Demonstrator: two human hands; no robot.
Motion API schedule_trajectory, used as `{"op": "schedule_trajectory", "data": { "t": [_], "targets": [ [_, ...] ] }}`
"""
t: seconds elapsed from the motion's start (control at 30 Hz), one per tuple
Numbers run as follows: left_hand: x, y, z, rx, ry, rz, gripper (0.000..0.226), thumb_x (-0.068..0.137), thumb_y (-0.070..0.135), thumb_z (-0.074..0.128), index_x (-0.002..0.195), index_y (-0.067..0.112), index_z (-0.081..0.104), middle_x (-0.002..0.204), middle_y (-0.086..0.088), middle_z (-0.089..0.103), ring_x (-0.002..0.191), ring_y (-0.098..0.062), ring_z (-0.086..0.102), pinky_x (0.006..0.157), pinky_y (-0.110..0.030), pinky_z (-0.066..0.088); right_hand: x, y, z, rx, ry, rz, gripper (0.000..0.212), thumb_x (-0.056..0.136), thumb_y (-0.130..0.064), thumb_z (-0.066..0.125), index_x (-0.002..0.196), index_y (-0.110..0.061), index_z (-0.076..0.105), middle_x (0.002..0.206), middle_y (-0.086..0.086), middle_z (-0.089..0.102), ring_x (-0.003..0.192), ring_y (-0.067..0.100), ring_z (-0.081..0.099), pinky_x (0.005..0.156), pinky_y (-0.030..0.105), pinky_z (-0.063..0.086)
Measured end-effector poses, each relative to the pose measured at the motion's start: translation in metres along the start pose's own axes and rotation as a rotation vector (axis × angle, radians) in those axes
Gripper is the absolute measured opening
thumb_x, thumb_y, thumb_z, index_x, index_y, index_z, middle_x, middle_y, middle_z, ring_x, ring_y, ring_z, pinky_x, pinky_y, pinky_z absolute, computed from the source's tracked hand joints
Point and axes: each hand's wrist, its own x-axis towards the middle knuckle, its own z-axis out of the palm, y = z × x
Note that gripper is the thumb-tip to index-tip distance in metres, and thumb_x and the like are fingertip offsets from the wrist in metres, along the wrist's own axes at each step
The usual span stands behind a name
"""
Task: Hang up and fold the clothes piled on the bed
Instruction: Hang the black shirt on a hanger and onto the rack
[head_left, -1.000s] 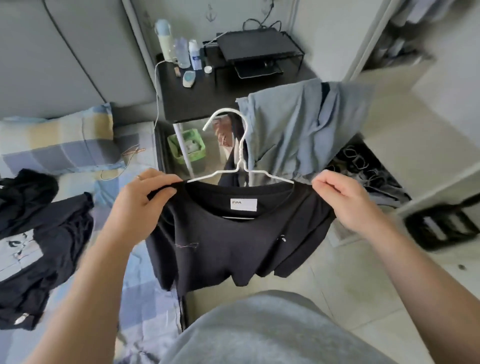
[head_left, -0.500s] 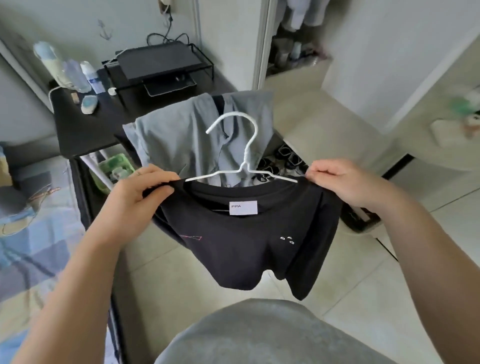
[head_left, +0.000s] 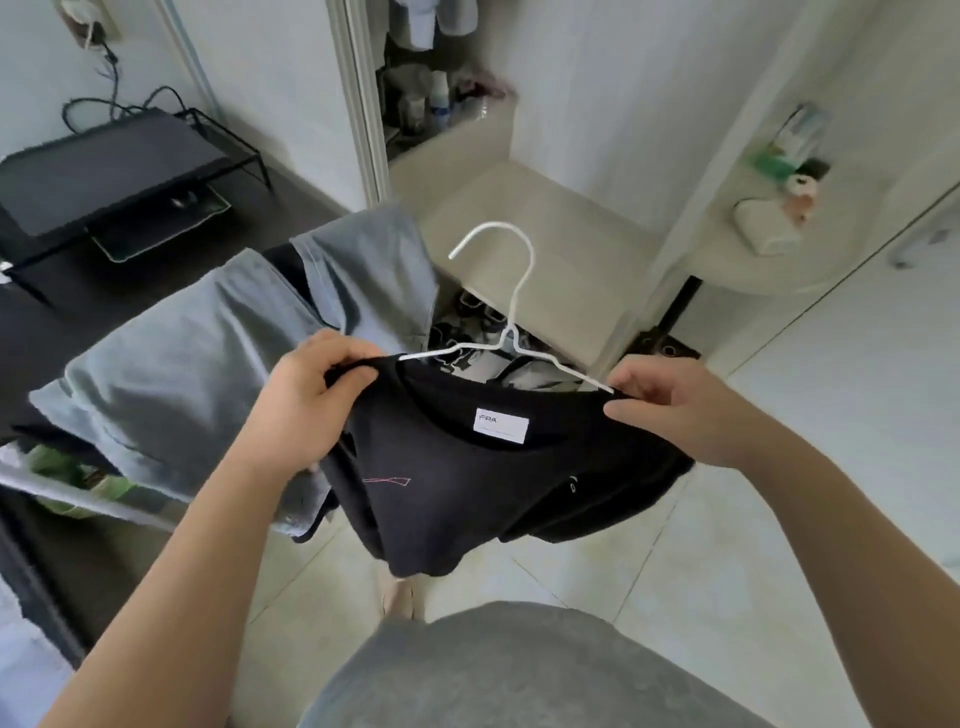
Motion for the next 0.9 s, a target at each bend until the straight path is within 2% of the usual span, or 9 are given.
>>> {"op": "schedule_trajectory", "data": {
  "t": [0.03,0.17,0.3,0.43,0.5,0.57,0.63,0.7,0.9],
  "targets": [
    [0.017,-0.003,0.004,-0.001,-0.035,0.022,0.045,0.094,0.004,0.064,0.089,0.048,0.066,0.096,0.014,0.065,0.099,-0.003,0.061,0.091,-0.013,0.043,-0.001,-0.001,-0.001,0.001,0.005,0.025,0.023,0.096,-0.019,0.066,0.081,-0.037,0.065,0.062,-0.002,0.048,0.059,0.006,0.044,0.060,0.020,0.037],
    [0.090,-0.014,0.028,0.024,-0.210,0.103,0.045,0.095,0.006,0.063,0.089,0.051,0.062,0.097,0.023,0.063,0.098,0.004,0.059,0.091,-0.012,0.041,-0.008,-0.016,0.005,0.033,0.126,0.117,0.025,0.098,-0.015,0.058,0.087,-0.036,0.067,0.068,-0.014,0.058,0.062,0.000,0.052,0.064,0.012,0.041],
    [0.158,-0.010,0.048,0.008,-0.334,0.224,0.048,0.095,0.006,0.062,0.088,0.053,0.061,0.097,0.031,0.062,0.099,0.009,0.057,0.086,-0.001,0.035,-0.007,-0.044,0.016,0.113,0.349,0.229,0.019,0.090,-0.028,0.054,0.086,-0.042,0.067,0.075,-0.003,0.064,0.071,0.019,0.059,0.071,0.028,0.045],
    [0.205,0.003,0.060,-0.040,-0.374,0.337,0.036,0.096,0.010,0.063,0.106,0.045,0.062,0.106,0.041,0.056,0.105,0.018,0.050,0.090,-0.005,0.036,0.006,-0.063,0.032,0.292,0.562,0.249,0.023,0.095,-0.012,0.057,0.086,-0.029,0.070,0.077,0.010,0.063,0.074,0.036,0.056,0.074,0.038,0.044],
    [0.219,0.007,0.060,-0.060,-0.437,0.331,0.033,0.096,0.018,0.064,0.125,0.035,0.060,0.121,0.035,0.052,0.115,0.014,0.047,0.098,-0.017,0.040,0.017,-0.072,0.040,0.392,0.688,0.273,0.018,0.095,-0.013,0.058,0.087,-0.024,0.070,0.072,0.006,0.060,0.067,0.026,0.054,0.070,0.034,0.044],
    [0.225,0.014,0.053,-0.077,-0.529,0.289,0.041,0.097,0.026,0.064,0.135,0.035,0.056,0.133,0.022,0.051,0.122,0.006,0.047,0.102,-0.023,0.040,0.033,-0.082,0.044,0.529,0.810,0.284,0.017,0.094,-0.016,0.058,0.084,-0.025,0.069,0.068,-0.003,0.059,0.062,0.012,0.055,0.062,0.023,0.046],
    [0.227,0.023,0.042,-0.104,-0.619,0.267,0.036,0.097,0.030,0.063,0.132,0.039,0.058,0.128,0.026,0.056,0.120,0.005,0.051,0.100,-0.023,0.044,0.054,-0.093,0.042,0.608,0.898,0.248,0.020,0.095,-0.013,0.057,0.083,-0.025,0.067,0.068,-0.006,0.059,0.061,0.008,0.056,0.059,0.018,0.047],
    [0.226,0.032,0.031,-0.112,-0.677,0.284,0.027,0.097,0.032,0.063,0.122,0.042,0.063,0.114,0.034,0.061,0.111,0.006,0.058,0.092,-0.017,0.047,0.077,-0.104,0.035,0.648,0.955,0.208,0.011,0.090,-0.021,0.058,0.083,-0.025,0.066,0.072,-0.003,0.060,0.063,0.010,0.057,0.060,0.021,0.048],
    [0.235,0.067,-0.003,-0.201,-0.736,0.381,0.021,0.094,0.042,0.058,0.113,0.043,0.066,0.110,0.026,0.068,0.107,0.007,0.061,0.087,-0.015,0.046,0.149,-0.129,-0.007,0.638,1.001,0.091,0.005,0.087,-0.027,0.062,0.087,-0.022,0.063,0.072,-0.002,0.061,0.062,0.012,0.060,0.057,0.024,0.050]
  ]
}}
